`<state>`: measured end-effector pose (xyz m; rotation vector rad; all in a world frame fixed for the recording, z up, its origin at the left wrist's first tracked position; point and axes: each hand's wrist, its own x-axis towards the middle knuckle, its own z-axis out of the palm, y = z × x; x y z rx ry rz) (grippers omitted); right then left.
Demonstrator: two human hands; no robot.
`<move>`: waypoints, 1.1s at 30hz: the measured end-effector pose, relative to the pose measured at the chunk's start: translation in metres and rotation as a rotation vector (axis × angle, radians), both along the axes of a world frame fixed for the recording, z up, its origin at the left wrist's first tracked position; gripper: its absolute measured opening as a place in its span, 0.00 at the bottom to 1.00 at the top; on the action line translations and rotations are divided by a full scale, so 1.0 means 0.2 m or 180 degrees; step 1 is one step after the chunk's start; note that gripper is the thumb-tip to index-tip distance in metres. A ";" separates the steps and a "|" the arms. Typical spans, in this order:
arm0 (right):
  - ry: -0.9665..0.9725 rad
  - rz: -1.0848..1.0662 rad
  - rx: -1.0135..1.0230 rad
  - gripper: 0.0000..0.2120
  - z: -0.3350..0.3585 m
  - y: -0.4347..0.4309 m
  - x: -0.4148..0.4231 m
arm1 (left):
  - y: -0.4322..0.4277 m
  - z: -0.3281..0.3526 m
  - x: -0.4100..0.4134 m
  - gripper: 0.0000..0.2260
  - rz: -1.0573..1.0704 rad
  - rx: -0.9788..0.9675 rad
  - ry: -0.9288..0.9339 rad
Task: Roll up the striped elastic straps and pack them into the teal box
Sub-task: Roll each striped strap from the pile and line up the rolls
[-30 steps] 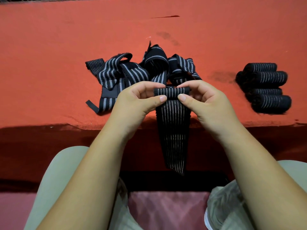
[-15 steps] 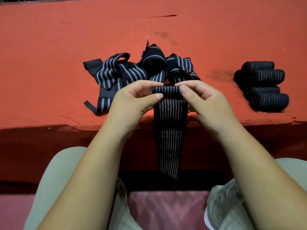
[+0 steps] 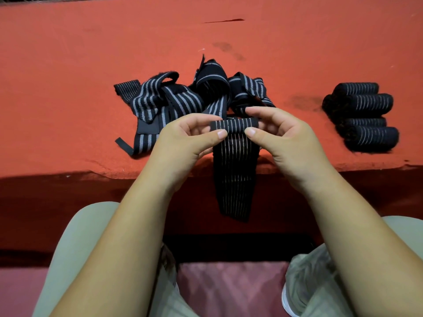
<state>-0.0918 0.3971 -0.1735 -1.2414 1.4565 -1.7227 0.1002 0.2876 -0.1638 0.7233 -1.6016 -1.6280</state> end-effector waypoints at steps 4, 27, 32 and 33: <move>0.0139 0.0054 0.0142 0.13 -0.01 0.00 -0.01 | 0.01 0.00 -0.01 0.13 0.0057 -0.0126 0.0052; 0.0091 0.0153 -0.0006 0.14 -0.02 -0.04 0.01 | 0.01 0.01 -0.02 0.15 0.0056 0.0265 -0.0242; 0.0245 0.0227 0.0113 0.13 -0.01 -0.03 0.01 | 0.00 0.01 -0.01 0.13 0.0061 0.0251 -0.0034; 0.0288 0.0186 0.0150 0.13 0.00 -0.03 0.01 | 0.00 0.01 0.00 0.12 0.0045 0.0240 -0.0004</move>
